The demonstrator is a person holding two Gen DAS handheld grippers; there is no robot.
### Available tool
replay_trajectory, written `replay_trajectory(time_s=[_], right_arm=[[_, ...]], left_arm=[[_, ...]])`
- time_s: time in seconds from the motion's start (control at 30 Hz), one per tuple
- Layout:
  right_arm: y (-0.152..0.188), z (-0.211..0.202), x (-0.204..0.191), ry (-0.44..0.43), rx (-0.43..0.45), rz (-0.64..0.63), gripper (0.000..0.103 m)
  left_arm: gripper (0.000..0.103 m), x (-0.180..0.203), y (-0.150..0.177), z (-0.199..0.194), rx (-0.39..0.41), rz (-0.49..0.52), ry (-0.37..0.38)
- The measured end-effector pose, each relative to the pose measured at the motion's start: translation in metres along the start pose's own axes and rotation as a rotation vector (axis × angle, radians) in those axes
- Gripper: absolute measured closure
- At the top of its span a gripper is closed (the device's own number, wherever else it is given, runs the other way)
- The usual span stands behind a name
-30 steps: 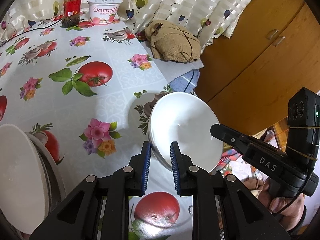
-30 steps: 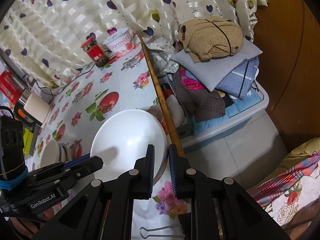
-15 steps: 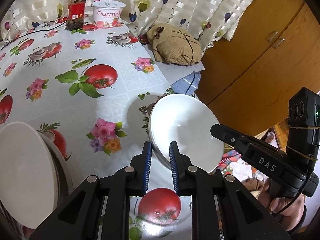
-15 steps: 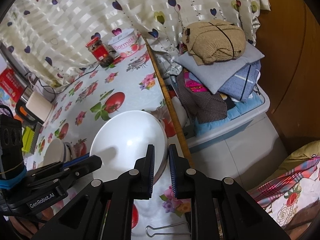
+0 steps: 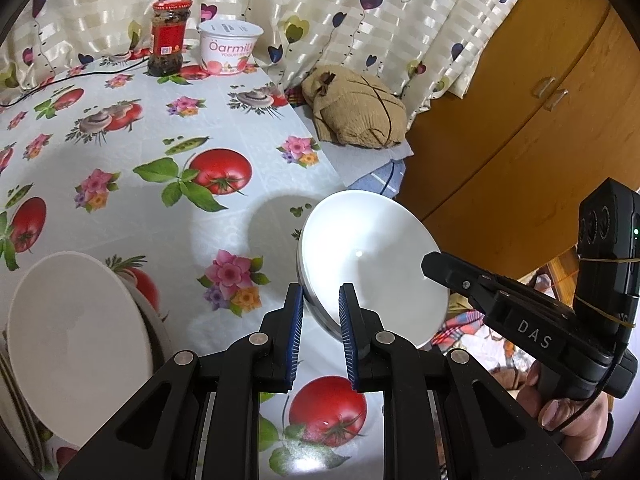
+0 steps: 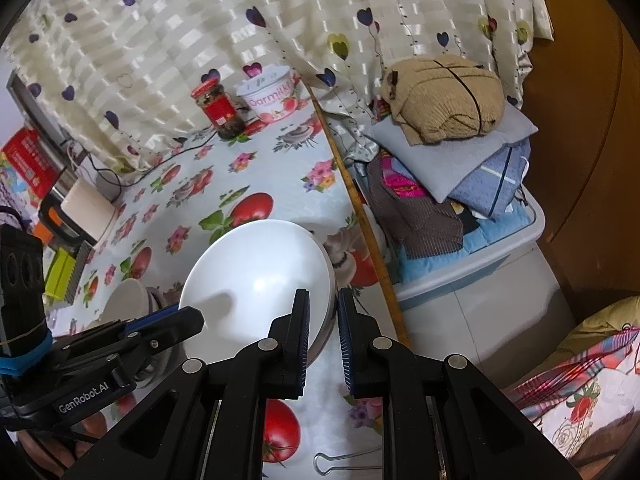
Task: Organize plates and bowls
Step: 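Lift the white bowl with the left gripper toward the steel bowl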
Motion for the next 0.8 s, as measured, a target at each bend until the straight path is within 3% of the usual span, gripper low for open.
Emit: replay_trajectory(time_s=[0.8], right_arm=[[-0.01,-0.037,-0.053,-0.033,0.072,-0.082,0.089]], left_arm=[[0.084,-0.008,-0.009,-0.06,0.111,-0.009,-0.024]])
Point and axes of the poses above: each gripper's, at about its wrist camera, not at the fingertips, and z roughly the way its jaws point, x to its right, y to its underside, the point moved 10 cm from there along z, roughly the way its jaws point, and after that the axes turned 15 degrees about y, right-handed, at the moved point
